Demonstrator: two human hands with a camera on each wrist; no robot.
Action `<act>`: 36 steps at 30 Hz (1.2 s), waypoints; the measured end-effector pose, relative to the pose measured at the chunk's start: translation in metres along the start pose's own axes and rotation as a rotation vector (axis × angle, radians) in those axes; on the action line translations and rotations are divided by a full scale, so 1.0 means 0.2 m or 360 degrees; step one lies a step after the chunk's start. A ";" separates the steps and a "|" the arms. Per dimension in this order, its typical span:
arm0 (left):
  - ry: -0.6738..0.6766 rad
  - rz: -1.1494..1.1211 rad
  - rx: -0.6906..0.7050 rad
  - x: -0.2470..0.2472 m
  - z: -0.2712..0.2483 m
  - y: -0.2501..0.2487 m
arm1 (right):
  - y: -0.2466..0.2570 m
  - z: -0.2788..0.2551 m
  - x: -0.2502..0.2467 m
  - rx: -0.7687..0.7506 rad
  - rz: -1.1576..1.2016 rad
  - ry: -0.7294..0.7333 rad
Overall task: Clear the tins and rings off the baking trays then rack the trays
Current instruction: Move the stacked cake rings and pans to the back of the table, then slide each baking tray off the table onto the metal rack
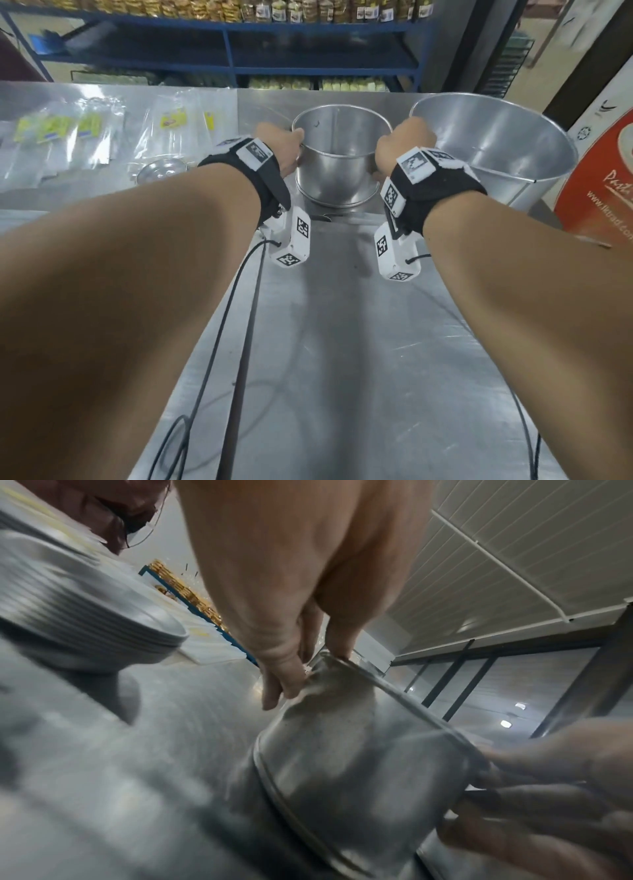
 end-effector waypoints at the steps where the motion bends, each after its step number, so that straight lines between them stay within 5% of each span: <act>1: -0.0021 -0.0067 -0.0031 -0.01 -0.02 0.04 | 0.00 -0.01 0.01 -0.0038 -0.0204 0.0074; 7: 0.0089 -0.0076 -0.0006 -0.09 -0.25 0.17 | -0.01 -0.26 -0.04 -0.0001 -0.0086 0.0061; 11: 0.0117 0.0441 -0.0008 -0.18 -0.52 0.25 | 0.10 -0.48 -0.04 -0.0087 -0.0232 0.0277; 15: 0.0063 0.1323 0.0145 -0.33 -0.85 0.38 | 0.28 -0.80 -0.01 -0.0198 -0.0393 0.0520; 20: 0.0277 0.2070 0.0119 -0.62 -1.30 0.69 | 0.51 -1.31 0.08 -0.0257 -0.0398 0.0821; 28: 0.0281 0.2119 -0.0048 -1.24 -1.89 1.33 | 0.78 -2.20 0.23 -0.0083 -0.0390 0.1037; 36: 0.0197 0.1831 -0.0036 -1.84 -2.31 1.76 | 0.86 -2.88 0.25 0.0294 -0.0343 0.0791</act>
Point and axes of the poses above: each hand's wrist, its own z-axis towards the middle knuckle, its own x-axis out of the palm, y = z × x, the point moved 7 cm from there along z, towards the middle knuckle, and after that the axes turned 15 degrees about -x, right-handed, at the moved point
